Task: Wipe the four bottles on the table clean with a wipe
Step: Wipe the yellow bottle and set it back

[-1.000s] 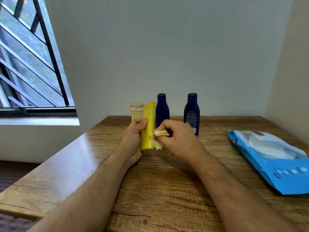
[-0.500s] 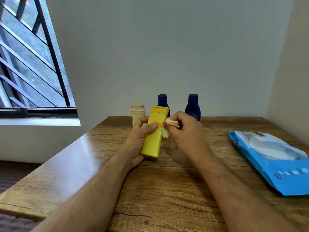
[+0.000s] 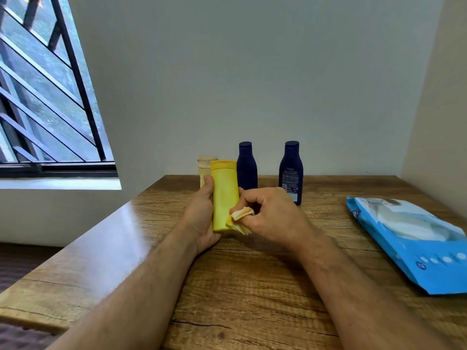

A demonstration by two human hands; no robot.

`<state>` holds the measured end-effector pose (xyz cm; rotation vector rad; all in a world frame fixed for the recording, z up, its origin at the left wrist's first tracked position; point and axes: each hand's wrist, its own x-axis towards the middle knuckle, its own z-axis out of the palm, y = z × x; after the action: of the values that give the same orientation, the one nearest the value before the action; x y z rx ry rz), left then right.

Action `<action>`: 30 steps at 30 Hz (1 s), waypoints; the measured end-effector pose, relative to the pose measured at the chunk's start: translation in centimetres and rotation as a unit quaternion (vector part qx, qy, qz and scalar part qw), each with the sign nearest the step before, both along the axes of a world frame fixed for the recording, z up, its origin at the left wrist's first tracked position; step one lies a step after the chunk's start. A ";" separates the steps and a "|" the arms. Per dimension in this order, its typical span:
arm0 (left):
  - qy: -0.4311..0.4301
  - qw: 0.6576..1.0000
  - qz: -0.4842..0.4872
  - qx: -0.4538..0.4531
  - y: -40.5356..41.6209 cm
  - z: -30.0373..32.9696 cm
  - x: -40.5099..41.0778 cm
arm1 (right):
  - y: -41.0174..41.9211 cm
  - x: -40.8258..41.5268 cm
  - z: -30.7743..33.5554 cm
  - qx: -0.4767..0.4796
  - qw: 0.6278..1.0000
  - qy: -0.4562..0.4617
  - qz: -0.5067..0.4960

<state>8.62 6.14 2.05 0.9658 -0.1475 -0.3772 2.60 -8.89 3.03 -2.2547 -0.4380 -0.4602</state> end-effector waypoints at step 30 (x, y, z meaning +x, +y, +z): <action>-0.090 0.989 -0.072 0.098 -1.1 -0.1 -1.6 | 0.3 -0.4 0.9 0.134 0.965 -0.148 -0.167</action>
<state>7.04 5.01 1.92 1.1872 -0.3503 -0.4422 2.23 -8.60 3.90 -2.0020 -0.1291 -0.9796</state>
